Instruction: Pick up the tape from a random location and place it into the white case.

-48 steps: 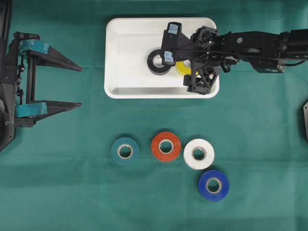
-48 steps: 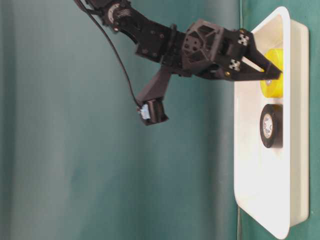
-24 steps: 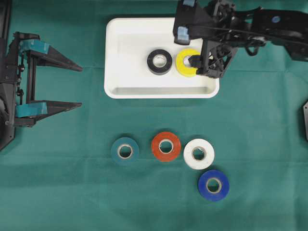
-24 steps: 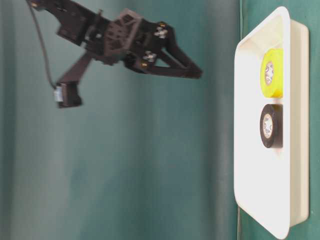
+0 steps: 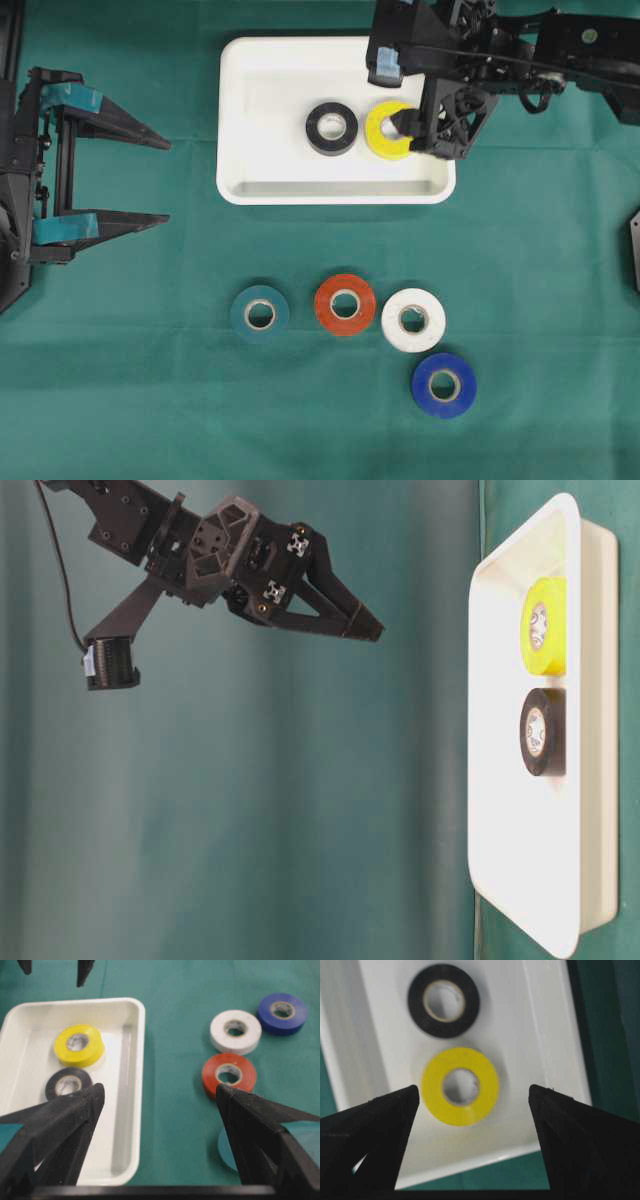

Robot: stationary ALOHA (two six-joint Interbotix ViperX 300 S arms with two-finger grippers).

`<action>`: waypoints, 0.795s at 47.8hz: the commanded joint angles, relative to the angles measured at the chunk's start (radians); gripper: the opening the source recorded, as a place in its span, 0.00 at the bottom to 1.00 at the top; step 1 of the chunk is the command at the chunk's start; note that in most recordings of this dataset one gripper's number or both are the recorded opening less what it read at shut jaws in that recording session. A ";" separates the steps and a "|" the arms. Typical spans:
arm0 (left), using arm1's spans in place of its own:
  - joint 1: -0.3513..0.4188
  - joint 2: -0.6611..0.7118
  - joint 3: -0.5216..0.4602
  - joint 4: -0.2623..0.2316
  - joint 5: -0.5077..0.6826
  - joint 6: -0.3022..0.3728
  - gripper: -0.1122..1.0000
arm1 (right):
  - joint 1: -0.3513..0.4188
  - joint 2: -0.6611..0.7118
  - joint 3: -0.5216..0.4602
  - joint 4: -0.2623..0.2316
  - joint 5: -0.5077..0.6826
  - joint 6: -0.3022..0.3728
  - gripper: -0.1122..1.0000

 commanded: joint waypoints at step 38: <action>-0.002 0.002 -0.015 0.000 -0.005 0.000 0.97 | 0.250 -0.072 -0.008 0.000 -0.046 0.092 0.84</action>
